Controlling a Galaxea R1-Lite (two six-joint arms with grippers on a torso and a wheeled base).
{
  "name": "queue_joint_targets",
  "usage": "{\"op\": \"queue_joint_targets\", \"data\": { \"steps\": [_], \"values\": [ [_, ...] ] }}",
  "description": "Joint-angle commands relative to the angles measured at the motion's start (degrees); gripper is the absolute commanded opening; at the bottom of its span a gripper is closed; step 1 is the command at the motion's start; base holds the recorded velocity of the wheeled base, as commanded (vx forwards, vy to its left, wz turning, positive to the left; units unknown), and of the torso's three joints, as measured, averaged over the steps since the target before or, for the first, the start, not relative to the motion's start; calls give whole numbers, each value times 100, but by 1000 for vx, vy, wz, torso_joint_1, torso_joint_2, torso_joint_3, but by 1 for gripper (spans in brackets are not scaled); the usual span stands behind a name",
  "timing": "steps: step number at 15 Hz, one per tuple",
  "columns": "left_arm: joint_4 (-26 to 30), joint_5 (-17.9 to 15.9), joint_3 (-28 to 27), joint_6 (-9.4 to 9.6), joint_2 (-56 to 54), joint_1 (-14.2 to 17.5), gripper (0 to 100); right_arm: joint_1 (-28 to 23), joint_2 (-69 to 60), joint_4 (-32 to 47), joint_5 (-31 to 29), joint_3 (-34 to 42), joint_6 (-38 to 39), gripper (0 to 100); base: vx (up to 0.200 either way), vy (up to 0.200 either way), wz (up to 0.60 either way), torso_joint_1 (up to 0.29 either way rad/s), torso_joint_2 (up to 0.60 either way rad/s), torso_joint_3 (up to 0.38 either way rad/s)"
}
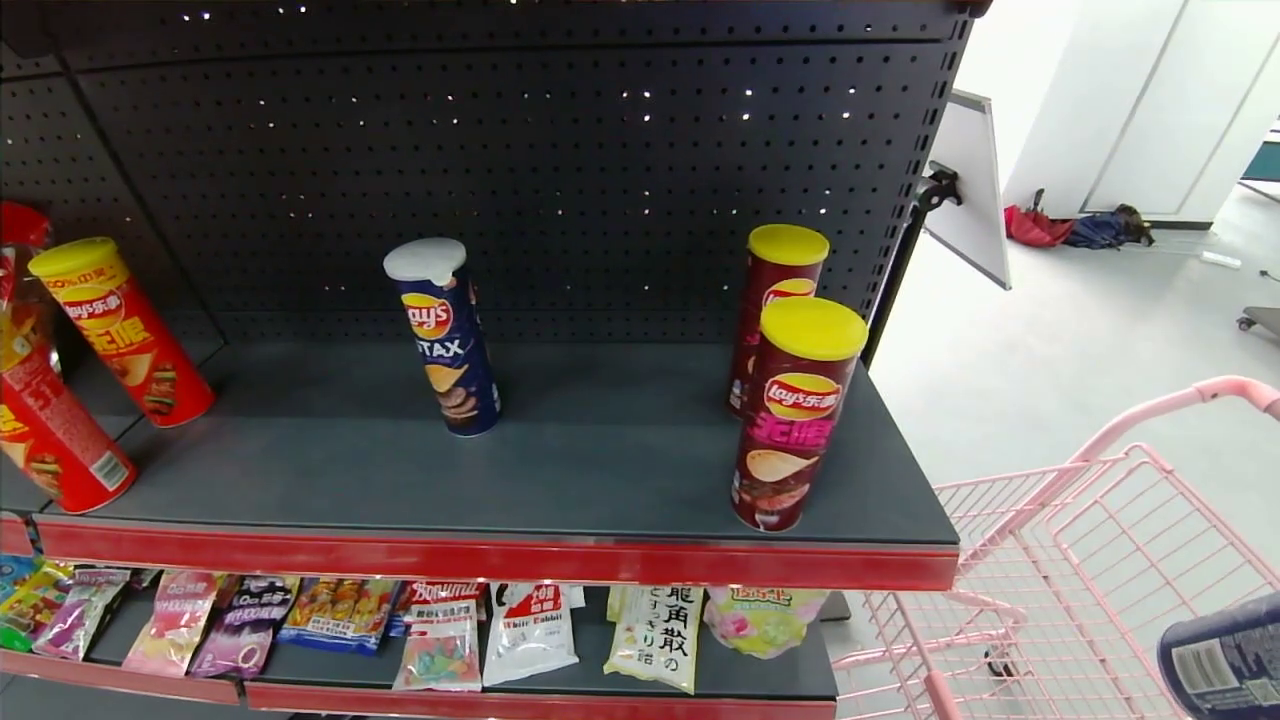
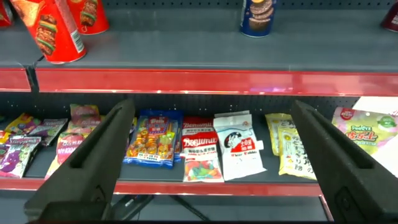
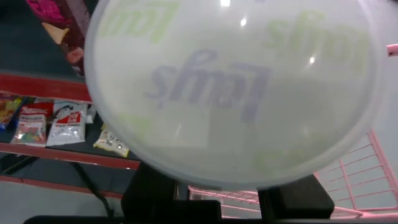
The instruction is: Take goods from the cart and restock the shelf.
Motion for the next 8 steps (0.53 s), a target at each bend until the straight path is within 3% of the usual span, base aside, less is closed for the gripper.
{"op": "queue_joint_targets", "data": {
  "steps": [1, 5, 8],
  "values": [
    [-1, -2, 0, -4, 5, 4, 100, -3, -128, 6, 21, -25, 48, 0, 0, 0, 0, 0, 0, 0],
    [-1, -2, 0, 5, 5, 4, 100, -3, -242, 50, 3, 46, 22, 0, 0, 0, 0, 0, 0, 0],
    [-1, -2, 0, 5, 5, 4, 100, -3, -215, 59, 21, 54, 22, 0, 0, 200, 0, -4, -1, 7]
  ]
}}
